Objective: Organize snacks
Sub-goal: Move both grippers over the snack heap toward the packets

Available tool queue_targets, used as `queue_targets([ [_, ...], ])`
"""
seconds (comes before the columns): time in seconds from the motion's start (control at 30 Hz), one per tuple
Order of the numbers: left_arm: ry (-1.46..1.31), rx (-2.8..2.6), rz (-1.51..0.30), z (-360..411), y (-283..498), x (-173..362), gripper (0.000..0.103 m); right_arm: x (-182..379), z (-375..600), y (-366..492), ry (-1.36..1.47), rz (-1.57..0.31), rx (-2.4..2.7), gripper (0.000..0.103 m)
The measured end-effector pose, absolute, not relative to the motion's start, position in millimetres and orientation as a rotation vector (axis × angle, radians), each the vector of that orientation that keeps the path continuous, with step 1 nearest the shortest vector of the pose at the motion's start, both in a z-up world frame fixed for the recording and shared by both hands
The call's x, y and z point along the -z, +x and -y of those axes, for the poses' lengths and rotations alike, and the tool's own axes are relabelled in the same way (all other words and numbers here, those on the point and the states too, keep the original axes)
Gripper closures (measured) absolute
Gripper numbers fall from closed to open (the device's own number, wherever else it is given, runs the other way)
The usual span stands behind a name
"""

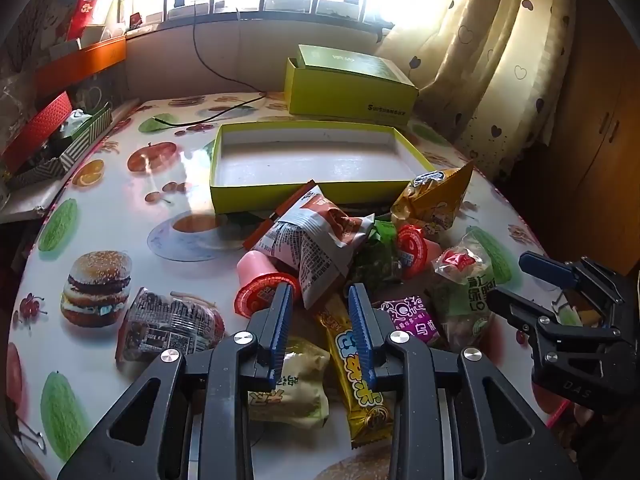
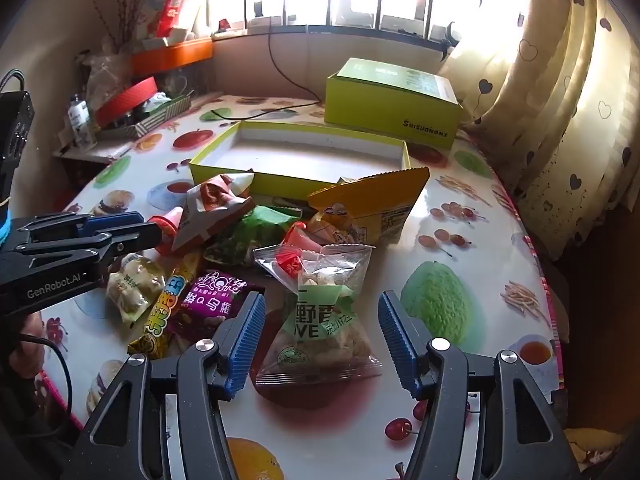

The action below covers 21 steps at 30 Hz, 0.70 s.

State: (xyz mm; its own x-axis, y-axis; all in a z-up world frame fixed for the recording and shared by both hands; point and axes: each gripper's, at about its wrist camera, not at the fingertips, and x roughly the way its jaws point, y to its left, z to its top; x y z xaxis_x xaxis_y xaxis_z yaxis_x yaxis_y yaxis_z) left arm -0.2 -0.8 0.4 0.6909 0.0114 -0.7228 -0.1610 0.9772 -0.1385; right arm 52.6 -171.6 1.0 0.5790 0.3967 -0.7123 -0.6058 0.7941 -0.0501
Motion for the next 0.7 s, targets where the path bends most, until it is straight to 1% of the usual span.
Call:
queue_targets([
  [0.3,-0.215,-0.063,-0.803,3.7,-4.6,2.1,0.073,0.7,171.1,52.7,-0.301,-0.755,-0.598,0.044],
  [0.37,-0.240,-0.064,-0.827,-0.8,-2.2,3.4,0.073,0.8,171.1,52.3,-0.302,-0.755,-0.596,0.044],
  [0.7,-0.228,-0.083,-0.813,-0.9,-4.0,2.8,0.073,1.0,172.7,54.3,-0.300,-0.759,-0.598,0.044],
])
